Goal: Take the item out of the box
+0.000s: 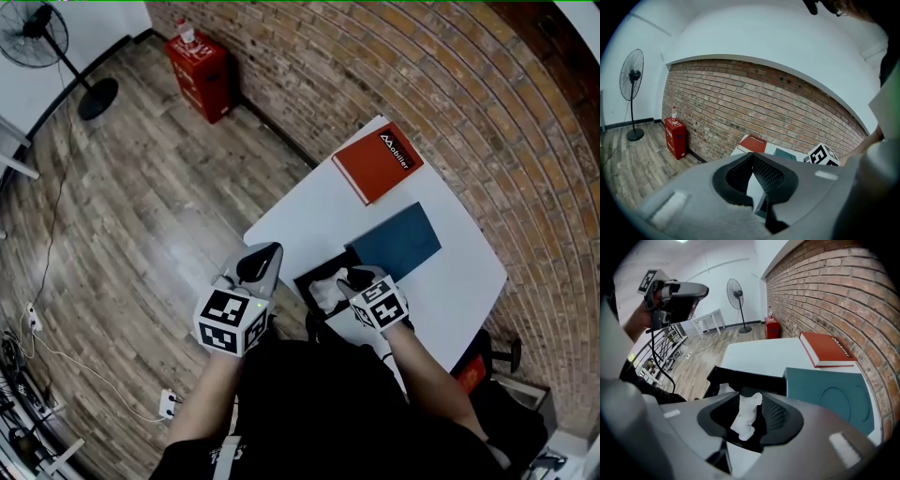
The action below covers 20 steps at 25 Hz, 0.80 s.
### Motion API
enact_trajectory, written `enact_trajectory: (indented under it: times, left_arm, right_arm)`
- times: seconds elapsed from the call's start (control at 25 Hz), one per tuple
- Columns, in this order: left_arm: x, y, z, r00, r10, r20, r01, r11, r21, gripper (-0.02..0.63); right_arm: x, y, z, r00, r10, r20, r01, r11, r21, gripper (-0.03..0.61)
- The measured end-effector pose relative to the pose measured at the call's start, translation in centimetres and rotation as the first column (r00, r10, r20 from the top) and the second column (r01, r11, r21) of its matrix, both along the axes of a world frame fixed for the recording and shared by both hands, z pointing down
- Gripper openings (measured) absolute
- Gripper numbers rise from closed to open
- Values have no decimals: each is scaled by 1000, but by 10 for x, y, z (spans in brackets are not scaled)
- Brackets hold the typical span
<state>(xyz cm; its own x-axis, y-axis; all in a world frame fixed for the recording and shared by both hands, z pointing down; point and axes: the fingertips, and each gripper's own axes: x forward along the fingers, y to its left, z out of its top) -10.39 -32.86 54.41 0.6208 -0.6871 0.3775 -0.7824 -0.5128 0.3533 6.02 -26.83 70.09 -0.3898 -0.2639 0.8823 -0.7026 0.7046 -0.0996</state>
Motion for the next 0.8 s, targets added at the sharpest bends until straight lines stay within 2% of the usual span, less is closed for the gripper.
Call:
enact_trajectory:
  times: [0.36,0.6,0.8]
  left_arm:
    - [-7,14,2,1000,13,-13,-13,1000,-2,5]
    - [-2,23,2,999,38,-29,-38,999,-6,5]
    - [-6,25,2,999,32,-31,-32,999,-8,5]
  right_arm:
    - [-2,7,12,994,-34,-108,33,999,-12,163]
    - [-4,12,25,968,-154,-200,147,988,-49,158]
    - [-3,16,37,931,-237,-276,228,972,-64,151]
